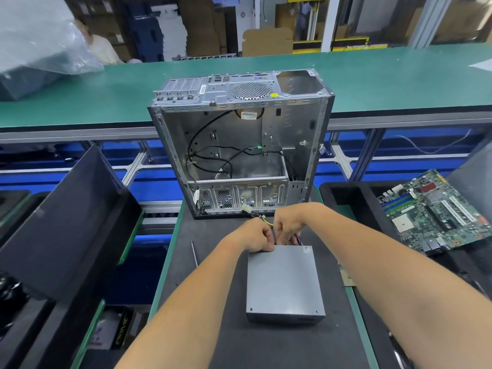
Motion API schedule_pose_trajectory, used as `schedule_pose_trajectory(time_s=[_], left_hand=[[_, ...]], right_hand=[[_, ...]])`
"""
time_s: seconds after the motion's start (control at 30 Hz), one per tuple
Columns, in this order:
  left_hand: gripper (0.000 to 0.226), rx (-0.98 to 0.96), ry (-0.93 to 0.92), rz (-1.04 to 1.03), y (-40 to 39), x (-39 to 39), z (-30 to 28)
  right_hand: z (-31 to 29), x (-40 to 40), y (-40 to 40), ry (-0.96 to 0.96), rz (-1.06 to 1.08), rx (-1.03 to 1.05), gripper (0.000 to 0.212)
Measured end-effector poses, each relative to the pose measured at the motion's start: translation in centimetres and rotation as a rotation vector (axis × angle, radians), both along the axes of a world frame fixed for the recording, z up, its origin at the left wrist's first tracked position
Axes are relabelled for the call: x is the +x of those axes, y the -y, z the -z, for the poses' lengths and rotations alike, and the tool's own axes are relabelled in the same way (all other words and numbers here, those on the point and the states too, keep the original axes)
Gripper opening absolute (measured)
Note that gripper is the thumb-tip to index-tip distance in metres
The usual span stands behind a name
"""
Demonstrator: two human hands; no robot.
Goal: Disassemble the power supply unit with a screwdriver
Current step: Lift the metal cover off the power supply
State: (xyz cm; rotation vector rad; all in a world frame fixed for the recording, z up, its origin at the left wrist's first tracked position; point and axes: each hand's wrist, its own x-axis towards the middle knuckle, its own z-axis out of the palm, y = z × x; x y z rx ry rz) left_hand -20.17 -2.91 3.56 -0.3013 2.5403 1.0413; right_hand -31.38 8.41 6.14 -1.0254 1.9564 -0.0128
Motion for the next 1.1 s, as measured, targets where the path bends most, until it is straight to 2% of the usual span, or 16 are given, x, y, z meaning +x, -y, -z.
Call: schedule_pose_trajectory(time_s=[0.27, 0.53, 0.77, 1.1], left_hand=[[0.032, -0.091, 0.15, 0.112, -0.2, -0.6, -0.6], [0.029, -0.169, 0.238, 0.176, -0.6, -1.7, -0.6], [0.033, -0.201, 0.268, 0.244, -0.9, -2.0, -0.6], [0.026, -0.236, 0.29, 0.298, -1.2, -1.6, -0.6]], right_hand=[[0.9, -1.1, 0.5, 0.031, -0.052, -0.011, 0.011], [1.0, -1.5, 0.6, 0.093, -0.029, -0.006, 0.008], [1.2, -1.1, 0.6, 0.059, -0.091, -0.035, 0.014], [1.4, -1.1, 0.2, 0.098, -0.055, -0.011, 0.02]])
